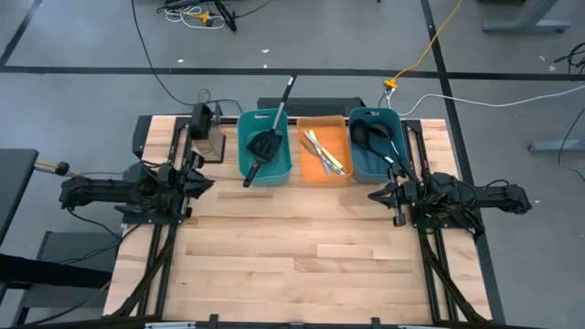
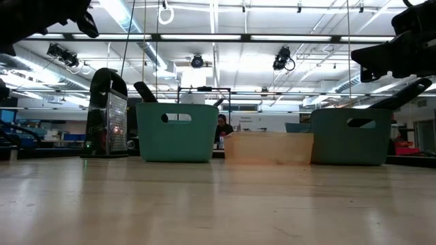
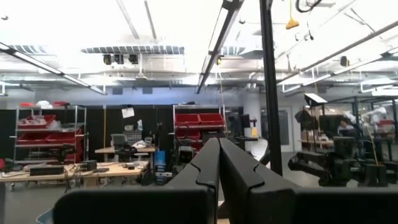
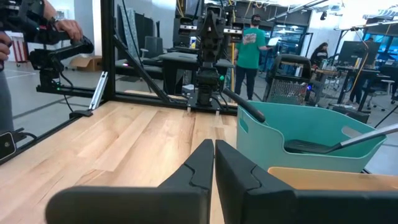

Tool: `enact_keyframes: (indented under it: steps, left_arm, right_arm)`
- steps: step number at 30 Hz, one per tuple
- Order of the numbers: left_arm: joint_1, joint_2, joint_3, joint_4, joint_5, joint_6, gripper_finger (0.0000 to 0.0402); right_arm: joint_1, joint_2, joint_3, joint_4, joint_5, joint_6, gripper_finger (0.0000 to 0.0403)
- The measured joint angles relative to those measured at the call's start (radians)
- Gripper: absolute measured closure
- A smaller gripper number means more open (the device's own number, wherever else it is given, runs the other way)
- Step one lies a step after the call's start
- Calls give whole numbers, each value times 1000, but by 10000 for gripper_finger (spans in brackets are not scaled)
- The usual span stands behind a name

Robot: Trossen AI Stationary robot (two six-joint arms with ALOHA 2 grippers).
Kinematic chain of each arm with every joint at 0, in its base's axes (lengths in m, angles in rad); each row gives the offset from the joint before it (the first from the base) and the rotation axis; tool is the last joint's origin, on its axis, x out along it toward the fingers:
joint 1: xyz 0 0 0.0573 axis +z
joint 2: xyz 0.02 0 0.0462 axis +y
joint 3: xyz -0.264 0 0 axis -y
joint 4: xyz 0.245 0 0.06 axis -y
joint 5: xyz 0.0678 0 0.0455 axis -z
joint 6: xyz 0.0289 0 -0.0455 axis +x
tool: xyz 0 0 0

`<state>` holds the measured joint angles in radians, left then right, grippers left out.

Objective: Pick & Place Kitchen Items
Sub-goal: Return to Home Position

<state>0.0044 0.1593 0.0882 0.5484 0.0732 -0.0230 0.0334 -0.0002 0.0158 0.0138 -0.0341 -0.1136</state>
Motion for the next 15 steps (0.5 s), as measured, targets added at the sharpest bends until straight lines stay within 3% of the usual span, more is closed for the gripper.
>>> enact_keyframes:
  steps: [15]
  left_arm:
    - [0, -88, -28, -73, -40, 4, 389]
  right_arm:
    - [0, 0, 0, 0, 0, 0, 378]
